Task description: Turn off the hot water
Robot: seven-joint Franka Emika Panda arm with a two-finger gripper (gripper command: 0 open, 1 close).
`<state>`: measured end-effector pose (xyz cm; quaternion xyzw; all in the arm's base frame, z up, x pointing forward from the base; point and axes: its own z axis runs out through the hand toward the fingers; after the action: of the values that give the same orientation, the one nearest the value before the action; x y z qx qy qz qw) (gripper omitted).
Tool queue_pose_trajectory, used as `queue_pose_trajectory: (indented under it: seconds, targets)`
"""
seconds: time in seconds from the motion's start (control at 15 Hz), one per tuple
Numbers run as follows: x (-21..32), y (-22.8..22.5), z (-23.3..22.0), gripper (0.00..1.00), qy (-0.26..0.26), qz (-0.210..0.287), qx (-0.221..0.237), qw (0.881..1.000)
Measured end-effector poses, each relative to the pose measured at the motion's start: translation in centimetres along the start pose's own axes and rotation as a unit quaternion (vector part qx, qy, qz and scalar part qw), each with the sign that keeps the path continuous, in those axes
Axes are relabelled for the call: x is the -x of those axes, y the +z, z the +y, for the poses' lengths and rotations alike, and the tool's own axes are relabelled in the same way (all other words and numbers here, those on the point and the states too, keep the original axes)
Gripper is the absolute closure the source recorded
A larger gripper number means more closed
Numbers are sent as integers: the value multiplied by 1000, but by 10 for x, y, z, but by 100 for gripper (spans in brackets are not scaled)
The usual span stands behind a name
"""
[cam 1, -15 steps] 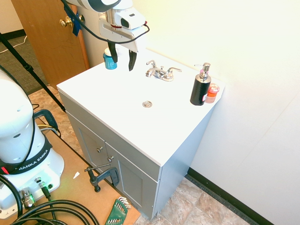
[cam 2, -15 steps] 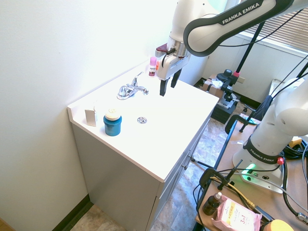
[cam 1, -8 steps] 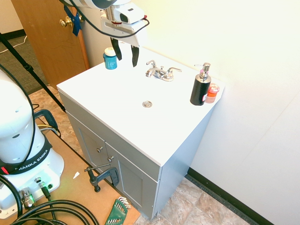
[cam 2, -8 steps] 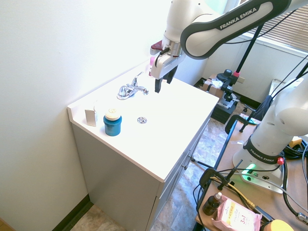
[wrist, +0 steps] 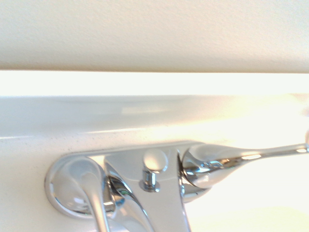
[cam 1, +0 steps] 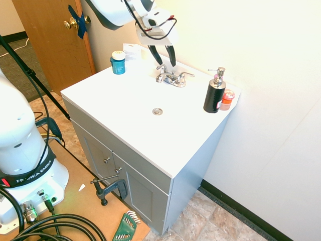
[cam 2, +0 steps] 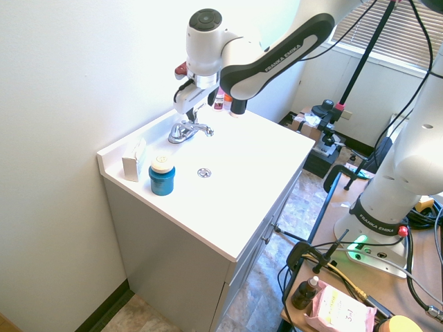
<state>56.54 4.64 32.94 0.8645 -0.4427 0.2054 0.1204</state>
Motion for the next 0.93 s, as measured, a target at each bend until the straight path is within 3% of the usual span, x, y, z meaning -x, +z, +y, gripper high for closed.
queue_pose_trajectory:
  seconds: [0.53, 0.93]
  targets:
    - [4, 29, -6, 0, 4, -4, 25, 1000]
    - [32, 10, -42, 0, 0, -22, 1, 1000]
